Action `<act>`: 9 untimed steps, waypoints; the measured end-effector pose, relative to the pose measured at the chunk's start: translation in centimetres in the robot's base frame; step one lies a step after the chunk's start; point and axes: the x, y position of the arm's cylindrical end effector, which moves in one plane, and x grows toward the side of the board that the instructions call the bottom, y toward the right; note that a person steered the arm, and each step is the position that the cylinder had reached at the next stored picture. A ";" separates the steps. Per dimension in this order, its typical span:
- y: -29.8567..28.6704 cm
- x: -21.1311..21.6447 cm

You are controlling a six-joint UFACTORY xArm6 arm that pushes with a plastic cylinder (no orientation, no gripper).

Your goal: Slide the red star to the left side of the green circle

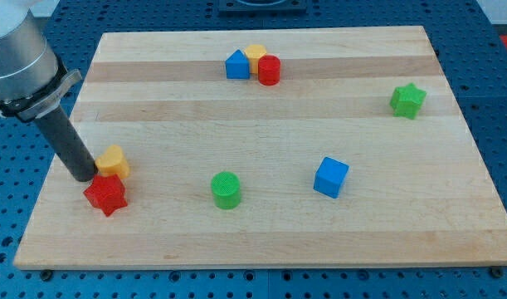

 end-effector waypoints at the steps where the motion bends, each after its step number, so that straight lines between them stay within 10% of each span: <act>1: -0.2 4.1; 4: 1.5 4.0; 8: 24.0 5.6; 9: 19.8 5.7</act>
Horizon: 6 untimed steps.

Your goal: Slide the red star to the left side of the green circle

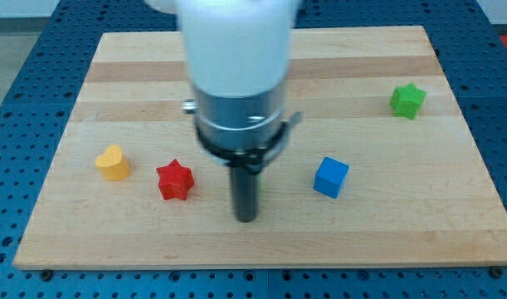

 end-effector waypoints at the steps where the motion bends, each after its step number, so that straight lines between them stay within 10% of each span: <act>1: -8.2 0.0; 3: -20.3 -1.3; 6: -14.9 -7.5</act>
